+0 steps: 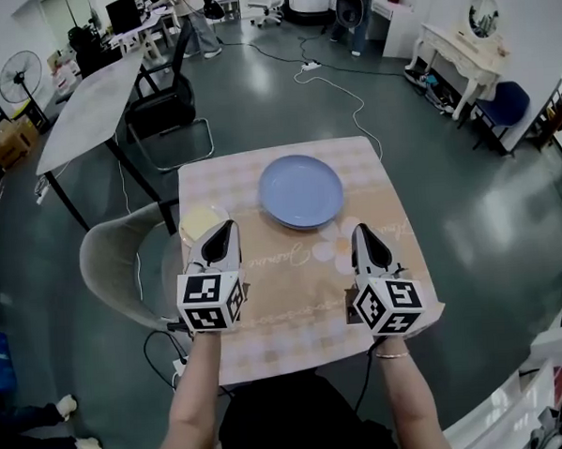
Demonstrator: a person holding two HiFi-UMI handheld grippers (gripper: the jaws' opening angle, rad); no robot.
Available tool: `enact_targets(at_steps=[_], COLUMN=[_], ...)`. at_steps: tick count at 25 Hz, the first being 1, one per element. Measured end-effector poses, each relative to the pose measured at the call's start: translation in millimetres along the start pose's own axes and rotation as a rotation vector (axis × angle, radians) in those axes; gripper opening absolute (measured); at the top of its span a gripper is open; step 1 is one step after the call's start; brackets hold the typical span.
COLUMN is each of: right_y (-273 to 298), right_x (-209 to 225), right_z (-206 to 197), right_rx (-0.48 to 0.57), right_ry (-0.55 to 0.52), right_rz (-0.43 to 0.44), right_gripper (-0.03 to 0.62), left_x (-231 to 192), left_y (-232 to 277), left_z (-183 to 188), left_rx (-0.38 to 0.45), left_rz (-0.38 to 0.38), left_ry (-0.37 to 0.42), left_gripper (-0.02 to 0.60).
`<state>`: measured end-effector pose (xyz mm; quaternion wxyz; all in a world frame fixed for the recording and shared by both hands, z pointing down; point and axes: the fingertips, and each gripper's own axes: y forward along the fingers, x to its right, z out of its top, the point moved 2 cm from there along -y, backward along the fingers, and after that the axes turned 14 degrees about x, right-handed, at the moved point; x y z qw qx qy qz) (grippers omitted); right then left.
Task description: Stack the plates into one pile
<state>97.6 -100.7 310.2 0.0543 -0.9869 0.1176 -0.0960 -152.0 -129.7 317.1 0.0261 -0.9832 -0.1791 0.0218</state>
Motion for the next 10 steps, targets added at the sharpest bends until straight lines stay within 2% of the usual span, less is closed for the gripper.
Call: enact_targets(at_steps=[10], right_y=[-2.0], right_x=[-5.6], right_z=[-8.0], right_rx=[-0.011], right_ry=[-0.005], right_rz=[0.011], right_gripper=[0.005], left_x=[4.8], left_y=[0.0], left_z=[-8.6], left_rx=[-0.011], left_rz=[-0.014], left_ry=[-0.005], left_gripper=[0.008])
